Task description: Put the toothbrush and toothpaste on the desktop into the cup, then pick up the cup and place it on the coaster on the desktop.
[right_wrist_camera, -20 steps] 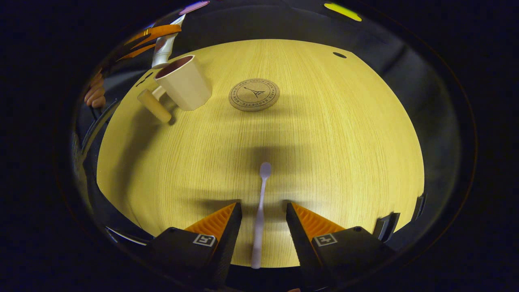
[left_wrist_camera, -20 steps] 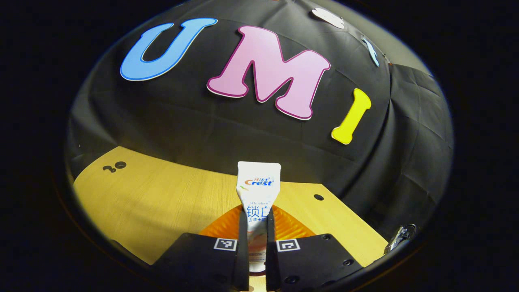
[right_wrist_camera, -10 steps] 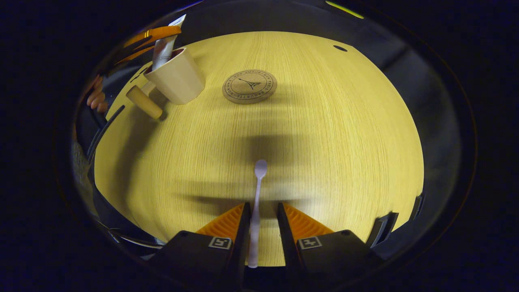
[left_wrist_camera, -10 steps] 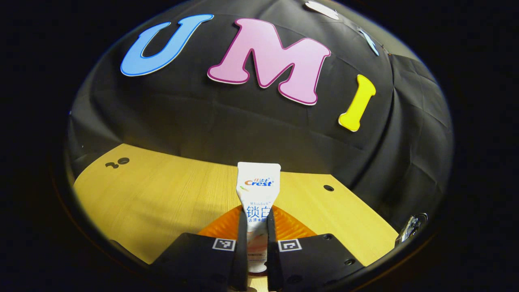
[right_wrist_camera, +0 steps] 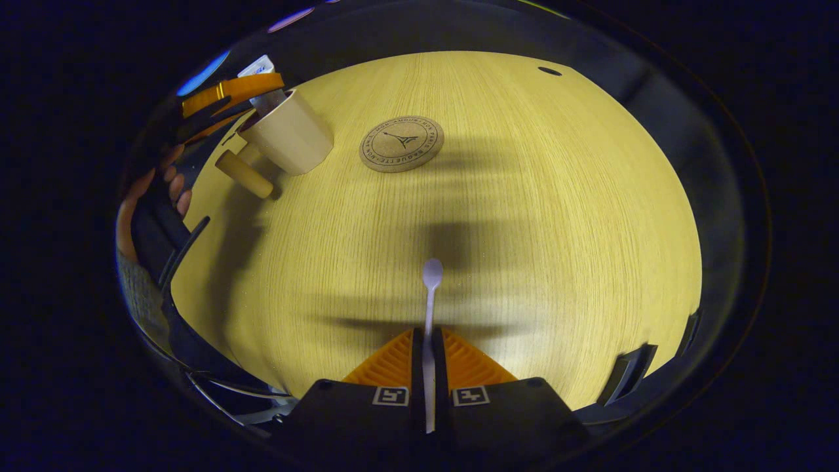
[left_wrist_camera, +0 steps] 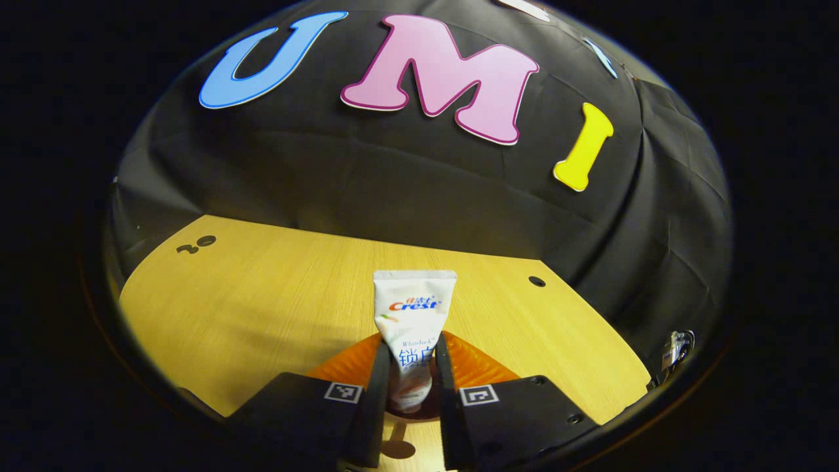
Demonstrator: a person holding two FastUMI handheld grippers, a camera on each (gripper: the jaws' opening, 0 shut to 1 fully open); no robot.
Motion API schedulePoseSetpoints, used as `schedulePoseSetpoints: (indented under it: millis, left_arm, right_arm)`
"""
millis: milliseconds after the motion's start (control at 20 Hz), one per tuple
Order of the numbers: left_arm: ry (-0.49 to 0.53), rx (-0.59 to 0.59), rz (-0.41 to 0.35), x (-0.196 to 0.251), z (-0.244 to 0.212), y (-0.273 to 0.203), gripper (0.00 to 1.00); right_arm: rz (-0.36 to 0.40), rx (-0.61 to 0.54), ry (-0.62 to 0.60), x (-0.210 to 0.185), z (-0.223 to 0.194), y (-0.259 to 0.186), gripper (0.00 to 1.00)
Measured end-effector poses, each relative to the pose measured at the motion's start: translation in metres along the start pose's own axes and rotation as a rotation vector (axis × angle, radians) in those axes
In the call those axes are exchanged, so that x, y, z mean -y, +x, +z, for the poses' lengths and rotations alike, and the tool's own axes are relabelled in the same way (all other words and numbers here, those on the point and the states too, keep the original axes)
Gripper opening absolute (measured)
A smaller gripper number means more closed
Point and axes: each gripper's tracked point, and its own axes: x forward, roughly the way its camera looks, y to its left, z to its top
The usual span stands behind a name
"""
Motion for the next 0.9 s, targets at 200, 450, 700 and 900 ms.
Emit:
schedulePoseSetpoints:
  millis: [200, 450, 700, 900]
  left_arm:
    - [0.014, -0.022, -0.009, 0.005, -0.006, -0.007, 0.48]
    - [0.021, -0.026, 0.016, -0.005, 0.0, -0.025, 0.58]
    - [-0.019, 0.014, -0.024, -0.004, 0.02, -0.075, 0.65]
    - [-0.027, 0.04, -0.02, -0.008, 0.029, -0.124, 0.65]
  right_arm:
    - [0.092, 0.013, 0.027, -0.008, -0.004, -0.007, 0.09]
    - [0.212, 0.222, 0.018, -0.031, 0.034, -0.042, 0.09]
    - [0.37, 0.489, 0.01, -0.062, 0.107, -0.101, 0.09]
    - [0.445, 0.676, -0.026, -0.093, 0.167, -0.155, 0.09]
